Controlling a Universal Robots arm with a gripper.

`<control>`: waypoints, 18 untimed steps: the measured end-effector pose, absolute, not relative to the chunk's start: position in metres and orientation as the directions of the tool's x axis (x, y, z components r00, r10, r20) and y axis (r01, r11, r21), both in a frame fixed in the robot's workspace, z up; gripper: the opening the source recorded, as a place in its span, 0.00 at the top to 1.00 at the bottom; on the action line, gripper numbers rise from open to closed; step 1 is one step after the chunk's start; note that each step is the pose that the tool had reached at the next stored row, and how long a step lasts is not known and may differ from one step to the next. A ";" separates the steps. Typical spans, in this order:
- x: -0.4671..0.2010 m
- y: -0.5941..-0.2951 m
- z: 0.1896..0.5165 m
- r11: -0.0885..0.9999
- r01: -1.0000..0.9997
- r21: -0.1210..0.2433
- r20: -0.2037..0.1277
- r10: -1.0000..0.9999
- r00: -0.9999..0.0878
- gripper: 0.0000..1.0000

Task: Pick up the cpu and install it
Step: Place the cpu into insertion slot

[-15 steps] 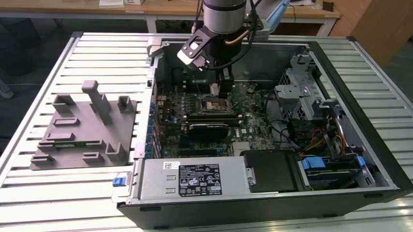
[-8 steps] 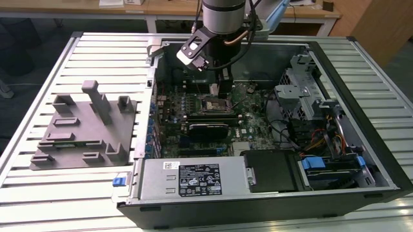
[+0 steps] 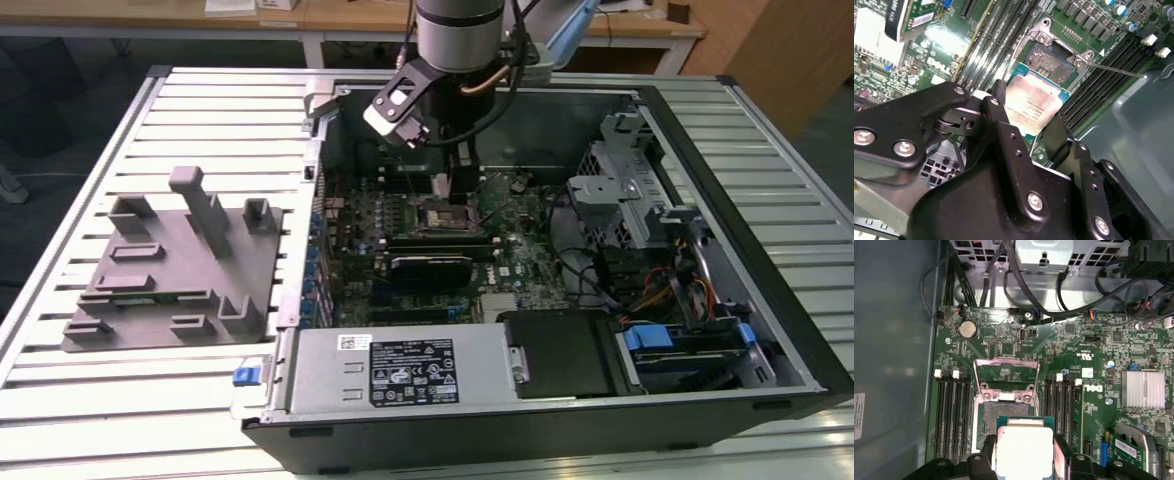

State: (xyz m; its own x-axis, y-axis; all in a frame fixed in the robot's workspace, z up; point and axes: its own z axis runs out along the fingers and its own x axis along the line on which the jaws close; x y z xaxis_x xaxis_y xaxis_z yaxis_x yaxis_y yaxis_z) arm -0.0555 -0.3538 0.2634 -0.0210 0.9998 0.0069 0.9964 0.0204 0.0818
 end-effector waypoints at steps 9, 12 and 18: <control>-0.056 -0.349 0.251 0.021 0.996 0.082 0.007 1.000 -0.021 0.46; -0.056 -0.349 0.246 0.020 0.996 0.082 0.007 1.000 -0.021 0.46; -0.056 -0.349 0.245 0.018 0.996 0.082 0.007 1.000 -0.019 0.46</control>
